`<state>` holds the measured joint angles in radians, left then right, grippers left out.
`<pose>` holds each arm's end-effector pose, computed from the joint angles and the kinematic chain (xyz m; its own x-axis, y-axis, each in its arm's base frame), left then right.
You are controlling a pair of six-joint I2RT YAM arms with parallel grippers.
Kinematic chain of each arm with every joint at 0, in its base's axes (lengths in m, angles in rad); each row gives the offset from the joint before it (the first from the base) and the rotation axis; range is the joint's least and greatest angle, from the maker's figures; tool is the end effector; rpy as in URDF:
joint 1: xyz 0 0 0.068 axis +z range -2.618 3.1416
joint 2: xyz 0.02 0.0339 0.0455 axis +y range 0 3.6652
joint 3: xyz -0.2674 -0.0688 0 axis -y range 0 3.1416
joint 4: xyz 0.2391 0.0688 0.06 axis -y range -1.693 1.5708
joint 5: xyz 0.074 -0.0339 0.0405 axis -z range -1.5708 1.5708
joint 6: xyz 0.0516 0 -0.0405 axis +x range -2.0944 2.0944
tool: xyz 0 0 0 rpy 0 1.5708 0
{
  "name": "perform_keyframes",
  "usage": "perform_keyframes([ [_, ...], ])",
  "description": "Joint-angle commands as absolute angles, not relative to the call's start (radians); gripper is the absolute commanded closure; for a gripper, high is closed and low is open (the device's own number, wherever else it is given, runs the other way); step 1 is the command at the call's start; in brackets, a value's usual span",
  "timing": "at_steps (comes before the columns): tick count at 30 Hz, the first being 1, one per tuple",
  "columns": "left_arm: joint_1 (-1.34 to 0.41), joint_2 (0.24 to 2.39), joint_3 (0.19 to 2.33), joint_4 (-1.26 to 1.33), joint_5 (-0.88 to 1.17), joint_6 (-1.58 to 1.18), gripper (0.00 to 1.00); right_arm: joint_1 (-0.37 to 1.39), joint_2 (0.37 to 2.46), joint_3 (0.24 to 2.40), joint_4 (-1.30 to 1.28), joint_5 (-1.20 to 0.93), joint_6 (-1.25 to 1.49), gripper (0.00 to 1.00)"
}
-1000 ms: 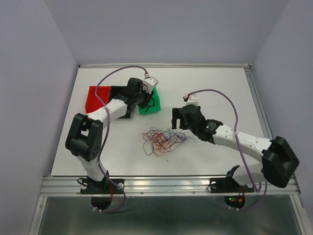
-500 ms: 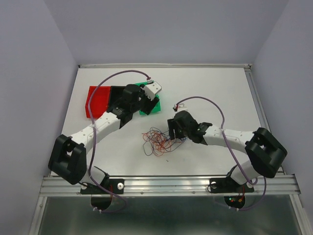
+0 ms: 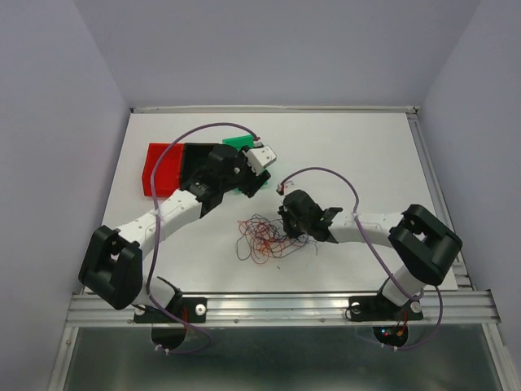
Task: Untangle the cables
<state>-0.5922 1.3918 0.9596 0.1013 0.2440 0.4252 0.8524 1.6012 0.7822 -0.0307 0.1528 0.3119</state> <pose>0.2685 -0.1956 0.2906 0.0561 0.4447 -0.8939 0.7773 0.5425 0.3186 0.2151 0.2341 0.1532 -0.6785 -0.3153 -0.6634 -0.4935 0.8646 0.0938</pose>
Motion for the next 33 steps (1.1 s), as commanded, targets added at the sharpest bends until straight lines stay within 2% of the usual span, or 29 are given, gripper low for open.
perform_keyframes([
  [1,-0.594,1.356,0.948,0.141,0.288,0.449,0.32,0.861,1.550,0.801,0.054,0.143,0.294,0.93],
  [2,-0.594,1.355,0.946,0.137,0.311,0.454,0.32,0.861,1.528,0.783,0.063,0.144,0.301,0.99],
  [6,-0.614,1.333,0.930,0.133,0.354,0.479,0.32,0.859,1.338,0.701,0.120,0.135,0.337,0.99],
  [13,-0.618,1.214,0.833,0.254,0.500,0.462,0.34,0.862,0.823,0.555,0.196,0.092,0.416,0.99],
  [16,-0.615,1.148,0.787,0.297,0.558,0.445,0.33,0.862,0.663,0.520,0.202,0.055,0.420,0.99],
  [22,-0.614,1.056,0.719,0.348,0.670,0.445,0.30,0.862,0.555,0.540,0.199,0.104,0.426,0.99],
  [33,-0.618,1.032,0.606,0.501,0.798,0.426,0.27,0.862,0.640,0.633,0.367,0.235,0.508,0.99],
])
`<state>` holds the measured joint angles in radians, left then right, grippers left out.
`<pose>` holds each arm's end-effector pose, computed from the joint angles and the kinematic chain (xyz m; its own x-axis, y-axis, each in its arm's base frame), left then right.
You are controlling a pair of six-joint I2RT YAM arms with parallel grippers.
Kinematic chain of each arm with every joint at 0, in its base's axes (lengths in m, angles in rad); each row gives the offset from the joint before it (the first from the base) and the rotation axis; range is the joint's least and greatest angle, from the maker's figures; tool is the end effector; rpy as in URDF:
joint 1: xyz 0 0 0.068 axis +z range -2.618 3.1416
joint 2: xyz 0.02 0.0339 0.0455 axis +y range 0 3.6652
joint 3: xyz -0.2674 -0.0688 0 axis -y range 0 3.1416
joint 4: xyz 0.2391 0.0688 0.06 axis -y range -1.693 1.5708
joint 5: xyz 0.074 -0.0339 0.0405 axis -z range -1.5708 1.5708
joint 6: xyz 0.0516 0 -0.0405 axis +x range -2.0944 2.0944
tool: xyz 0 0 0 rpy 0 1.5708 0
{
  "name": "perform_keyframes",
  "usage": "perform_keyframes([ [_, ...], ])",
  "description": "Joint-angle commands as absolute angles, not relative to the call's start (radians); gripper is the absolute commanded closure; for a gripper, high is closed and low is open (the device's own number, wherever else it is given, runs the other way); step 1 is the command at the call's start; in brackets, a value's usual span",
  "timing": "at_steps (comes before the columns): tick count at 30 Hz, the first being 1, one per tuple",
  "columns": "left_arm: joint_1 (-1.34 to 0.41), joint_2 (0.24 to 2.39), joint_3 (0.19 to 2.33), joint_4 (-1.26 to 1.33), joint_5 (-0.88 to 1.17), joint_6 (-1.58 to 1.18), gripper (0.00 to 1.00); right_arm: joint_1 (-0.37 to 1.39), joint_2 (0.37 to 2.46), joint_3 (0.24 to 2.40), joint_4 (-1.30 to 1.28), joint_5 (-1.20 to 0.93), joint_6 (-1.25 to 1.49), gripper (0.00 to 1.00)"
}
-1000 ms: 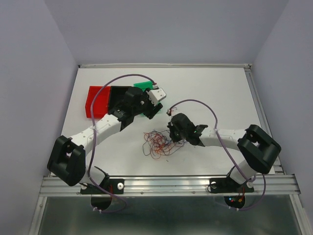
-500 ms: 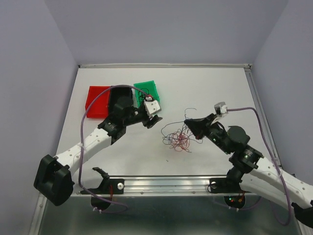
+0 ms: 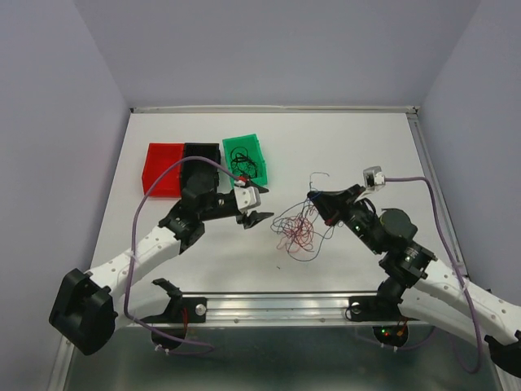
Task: Untangle the cables
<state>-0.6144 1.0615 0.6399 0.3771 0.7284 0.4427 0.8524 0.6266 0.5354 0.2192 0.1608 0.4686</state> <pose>0.1802 -0.1692 0.2989 0.3842 0.1202 -0.9154 0.8953 0.1936 0.4012 0.1187 0.1232 0.3242 -0.2135 0.4332 -0.8757 -0.6077 0.6429 0.4662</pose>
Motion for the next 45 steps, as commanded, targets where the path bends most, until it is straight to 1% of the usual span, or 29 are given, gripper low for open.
perform_keyframes([
  [1,-0.618,1.029,0.595,0.517,0.796,0.425,0.27,0.862,0.649,0.647,0.373,0.241,0.509,1.00],
  [6,-0.620,1.019,0.519,0.702,0.759,0.339,0.25,0.862,0.739,0.722,0.390,0.262,0.523,0.99],
  [11,-0.632,1.098,0.531,0.833,0.736,0.272,0.23,0.862,0.845,0.833,0.410,0.221,0.541,0.99],
  [12,-0.641,1.117,0.549,0.847,0.736,0.268,0.22,0.862,0.863,0.845,0.413,0.216,0.545,0.99],
  [13,-0.650,1.152,0.558,0.850,0.723,0.265,0.15,0.862,0.892,0.856,0.422,0.213,0.551,0.99],
  [14,-0.661,1.166,0.567,0.850,0.706,0.268,0.14,0.862,0.908,0.868,0.426,0.209,0.552,0.99],
  [21,-0.726,1.235,0.597,0.838,0.663,0.311,0.15,0.862,0.976,0.948,0.459,0.155,0.588,0.99],
  [22,-0.732,1.236,0.600,0.831,0.664,0.317,0.17,0.862,0.982,0.968,0.459,0.155,0.591,0.99],
  [24,-0.739,1.246,0.624,0.783,0.675,0.333,0.31,0.862,0.994,0.994,0.459,0.164,0.592,0.99],
  [25,-0.745,1.261,0.635,0.766,0.678,0.339,0.45,0.862,0.997,1.018,0.459,0.167,0.592,0.99],
  [26,-0.747,1.270,0.644,0.737,0.678,0.347,0.52,0.861,1.000,1.032,0.459,0.170,0.595,0.99],
  [27,-0.749,1.278,0.661,0.724,0.677,0.351,0.60,0.862,1.003,1.046,0.462,0.182,0.597,0.99],
  [28,-0.753,1.295,0.667,0.713,0.669,0.356,0.76,0.862,1.003,1.072,0.471,0.189,0.603,0.99],
  [31,-0.755,1.336,0.701,0.658,0.623,0.374,0.96,0.862,1.002,1.126,0.479,0.236,0.595,0.99],
  [34,-0.755,1.365,0.719,0.611,0.604,0.403,0.99,0.862,1.002,1.238,0.479,0.313,0.568,0.99],
  [42,-0.778,1.459,0.785,0.459,0.543,0.477,1.00,0.861,1.029,1.644,0.468,0.465,0.419,0.99],
  [45,-0.814,1.499,0.807,0.416,0.476,0.509,1.00,0.862,1.034,1.706,0.466,0.489,0.358,0.99],
])
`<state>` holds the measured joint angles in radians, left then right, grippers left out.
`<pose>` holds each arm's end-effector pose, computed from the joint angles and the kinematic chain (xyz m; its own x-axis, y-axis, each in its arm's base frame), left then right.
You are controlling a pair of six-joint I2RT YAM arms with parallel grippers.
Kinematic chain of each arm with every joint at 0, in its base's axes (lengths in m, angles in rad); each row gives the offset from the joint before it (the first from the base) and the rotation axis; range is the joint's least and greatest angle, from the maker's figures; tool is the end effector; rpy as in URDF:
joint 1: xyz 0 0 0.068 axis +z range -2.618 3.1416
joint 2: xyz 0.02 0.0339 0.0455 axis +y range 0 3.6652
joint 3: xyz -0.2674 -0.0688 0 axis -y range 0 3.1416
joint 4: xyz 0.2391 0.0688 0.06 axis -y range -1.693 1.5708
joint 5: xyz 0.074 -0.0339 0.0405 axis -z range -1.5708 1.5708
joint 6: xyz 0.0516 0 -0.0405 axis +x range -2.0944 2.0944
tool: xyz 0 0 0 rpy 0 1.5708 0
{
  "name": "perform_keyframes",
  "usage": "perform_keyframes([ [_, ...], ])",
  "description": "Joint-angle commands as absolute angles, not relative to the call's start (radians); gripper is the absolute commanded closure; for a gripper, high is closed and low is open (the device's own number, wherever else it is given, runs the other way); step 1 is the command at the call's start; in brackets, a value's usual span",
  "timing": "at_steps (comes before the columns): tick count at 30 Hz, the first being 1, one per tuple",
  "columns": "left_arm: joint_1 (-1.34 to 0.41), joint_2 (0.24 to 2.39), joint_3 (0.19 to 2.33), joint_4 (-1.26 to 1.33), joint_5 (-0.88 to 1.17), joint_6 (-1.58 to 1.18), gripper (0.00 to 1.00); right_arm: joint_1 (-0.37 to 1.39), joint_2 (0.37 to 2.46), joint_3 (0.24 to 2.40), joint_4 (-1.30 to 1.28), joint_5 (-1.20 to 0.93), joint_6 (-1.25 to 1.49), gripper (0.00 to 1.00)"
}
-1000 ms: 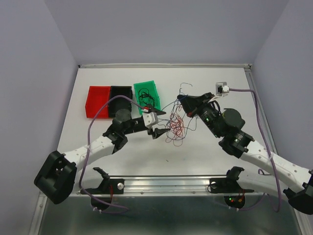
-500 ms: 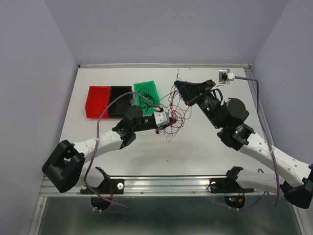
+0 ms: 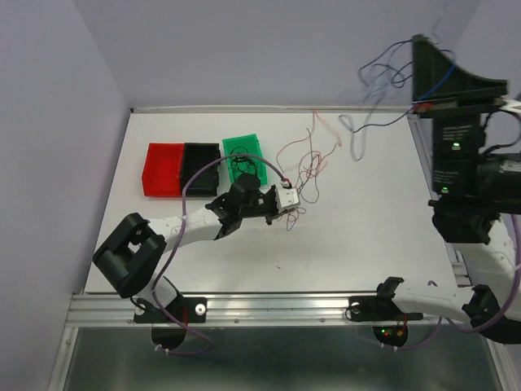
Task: Untangle the cables
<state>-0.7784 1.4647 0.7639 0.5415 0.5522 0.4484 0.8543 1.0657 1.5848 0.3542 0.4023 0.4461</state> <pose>0.2157 -0.2507 0.2524 0.3172 0.2055 -0.9258 0.9200 0.1703 0.3531 0.1114 0.0972 0.6113 0.2260 0.8640 -0.4500 -0.6942 0.4669 0.5478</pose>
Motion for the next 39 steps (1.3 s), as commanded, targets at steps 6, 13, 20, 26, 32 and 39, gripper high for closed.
perform_keyframes([
  [6,-0.830,1.549,0.856,0.341,0.428,0.525,0.93,0.862,0.968,1.645,0.426,0.581,0.302,0.99],
  [13,-0.841,1.502,0.854,0.272,0.448,0.566,0.75,0.862,0.923,1.537,0.344,0.627,0.327,0.99],
  [20,-0.839,1.274,0.779,0.272,0.443,0.565,0.36,0.862,0.877,1.384,0.233,0.612,0.451,0.99],
  [26,-0.737,1.057,0.744,0.304,0.422,0.480,0.29,0.862,0.939,1.298,0.186,0.543,0.520,0.99],
  [32,-0.597,0.878,0.700,0.406,0.492,0.359,0.01,0.862,1.061,1.284,0.190,0.459,0.571,0.99],
  [39,-0.500,0.772,0.646,0.471,0.659,0.301,0.01,0.862,1.169,1.275,0.189,0.324,0.595,0.99],
])
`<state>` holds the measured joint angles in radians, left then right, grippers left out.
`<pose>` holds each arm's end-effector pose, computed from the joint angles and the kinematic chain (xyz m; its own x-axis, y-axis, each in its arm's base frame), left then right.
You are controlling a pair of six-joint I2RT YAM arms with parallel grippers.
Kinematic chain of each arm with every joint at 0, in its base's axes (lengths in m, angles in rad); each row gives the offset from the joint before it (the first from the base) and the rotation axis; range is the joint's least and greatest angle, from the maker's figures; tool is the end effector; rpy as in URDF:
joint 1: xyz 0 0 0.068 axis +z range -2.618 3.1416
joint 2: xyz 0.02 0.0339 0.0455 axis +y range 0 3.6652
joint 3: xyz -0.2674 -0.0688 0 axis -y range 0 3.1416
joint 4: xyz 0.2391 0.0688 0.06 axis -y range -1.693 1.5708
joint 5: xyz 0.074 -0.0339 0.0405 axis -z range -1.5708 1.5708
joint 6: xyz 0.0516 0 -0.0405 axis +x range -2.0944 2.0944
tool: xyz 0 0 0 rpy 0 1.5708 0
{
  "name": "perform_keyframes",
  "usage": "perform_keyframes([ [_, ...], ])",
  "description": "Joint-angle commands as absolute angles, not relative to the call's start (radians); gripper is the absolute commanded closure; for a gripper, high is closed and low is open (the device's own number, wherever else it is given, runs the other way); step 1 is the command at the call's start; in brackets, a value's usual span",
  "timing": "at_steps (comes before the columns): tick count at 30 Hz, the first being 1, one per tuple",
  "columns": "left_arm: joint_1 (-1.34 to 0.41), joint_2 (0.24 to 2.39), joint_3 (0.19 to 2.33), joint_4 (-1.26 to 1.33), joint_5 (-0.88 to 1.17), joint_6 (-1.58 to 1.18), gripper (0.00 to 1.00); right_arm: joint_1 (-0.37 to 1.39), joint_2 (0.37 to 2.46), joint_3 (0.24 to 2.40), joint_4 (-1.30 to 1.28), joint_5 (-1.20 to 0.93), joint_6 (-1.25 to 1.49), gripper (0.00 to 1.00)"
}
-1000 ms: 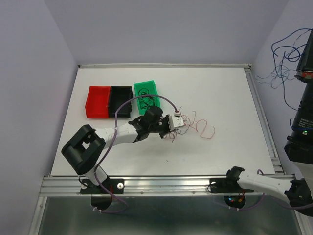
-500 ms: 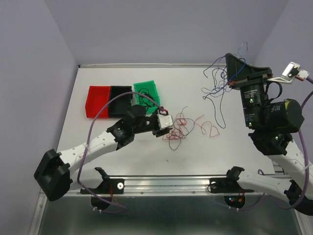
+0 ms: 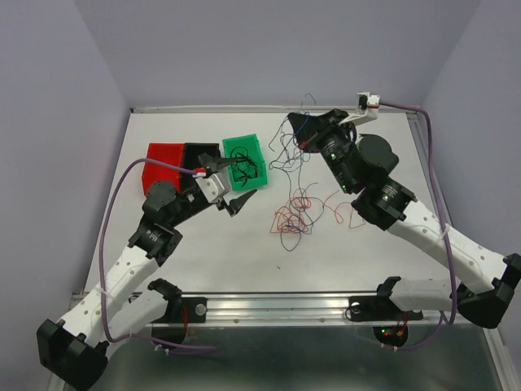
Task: Untangle the cables
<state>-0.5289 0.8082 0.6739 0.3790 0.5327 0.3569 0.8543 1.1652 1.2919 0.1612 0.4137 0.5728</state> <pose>0.1553 -0.1211 0.3630 0.4965 0.0584 -0.8661 0.7328 0.5066 0.4542 0.1866 0.1827 0.4834 -0.0803 0.6634 -0.7439 -0.4686 0.6336 0.6156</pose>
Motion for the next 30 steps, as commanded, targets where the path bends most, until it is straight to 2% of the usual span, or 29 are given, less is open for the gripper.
perform_keyframes([
  [1,-0.496,0.759,0.634,0.477,0.675,0.299,0.01,0.861,1.175,1.270,0.189,0.302,0.597,0.99],
  [9,-0.465,0.804,0.630,0.526,0.719,0.249,0.01,0.862,1.216,1.161,0.281,0.134,0.561,0.99],
  [12,-0.424,0.801,0.621,0.552,0.799,0.226,0.01,0.861,1.210,1.111,0.322,0.114,0.554,0.99],
  [16,-0.422,0.807,0.621,0.560,0.807,0.222,0.01,0.862,1.210,1.062,0.365,0.083,0.543,0.99],
  [19,-0.419,0.818,0.629,0.560,0.807,0.219,0.01,0.864,1.232,1.054,0.370,0.039,0.535,0.99],
  [24,-0.407,0.857,0.655,0.520,0.937,0.228,0.01,0.870,1.267,1.051,0.370,0.006,0.485,0.99],
  [30,-0.391,0.952,0.701,0.508,0.991,0.218,0.01,0.870,1.279,1.040,0.406,-0.127,0.433,0.99],
])
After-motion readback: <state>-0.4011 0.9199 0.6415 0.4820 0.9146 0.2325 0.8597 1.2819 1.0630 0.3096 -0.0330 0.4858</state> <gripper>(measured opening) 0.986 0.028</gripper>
